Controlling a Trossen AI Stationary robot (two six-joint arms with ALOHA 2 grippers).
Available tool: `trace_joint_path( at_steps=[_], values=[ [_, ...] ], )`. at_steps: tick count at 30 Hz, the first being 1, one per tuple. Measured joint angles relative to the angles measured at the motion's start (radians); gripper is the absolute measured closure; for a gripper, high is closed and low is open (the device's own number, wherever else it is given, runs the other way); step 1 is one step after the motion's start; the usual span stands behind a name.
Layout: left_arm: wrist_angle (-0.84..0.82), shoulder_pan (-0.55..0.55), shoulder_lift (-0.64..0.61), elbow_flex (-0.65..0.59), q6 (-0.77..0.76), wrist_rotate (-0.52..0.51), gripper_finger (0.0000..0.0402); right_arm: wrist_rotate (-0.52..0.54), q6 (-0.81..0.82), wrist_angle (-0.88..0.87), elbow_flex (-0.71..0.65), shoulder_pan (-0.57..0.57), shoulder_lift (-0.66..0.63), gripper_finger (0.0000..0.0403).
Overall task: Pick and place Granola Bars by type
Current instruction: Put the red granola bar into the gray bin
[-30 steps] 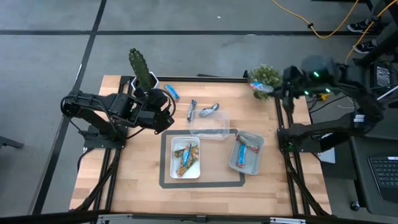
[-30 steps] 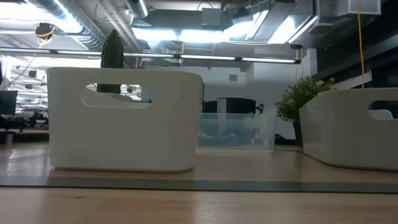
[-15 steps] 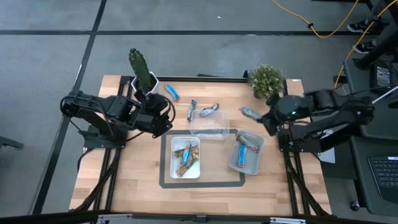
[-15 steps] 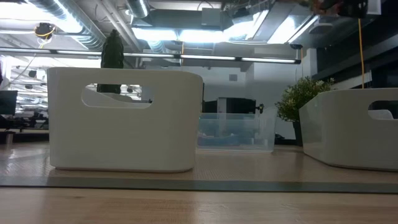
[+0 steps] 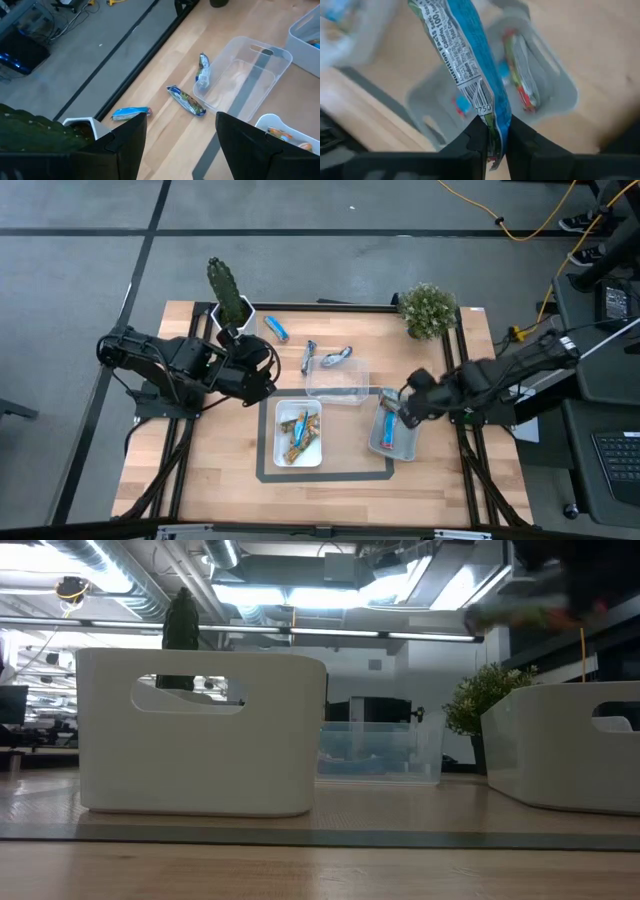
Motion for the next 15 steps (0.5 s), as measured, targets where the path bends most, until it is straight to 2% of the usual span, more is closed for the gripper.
trace_joint_path(
  at_steps=[6,15],
  values=[
    [-0.013,-0.011,0.000,0.000,0.000,-0.010,0.0173,-0.124,0.084,0.011,-0.082,0.100,0.041,0.0353],
    [-0.018,-0.011,0.000,0.000,0.024,-0.009,0.0173,-0.136,0.158,0.030,-0.080,0.119,0.047,0.0352]
  ],
)
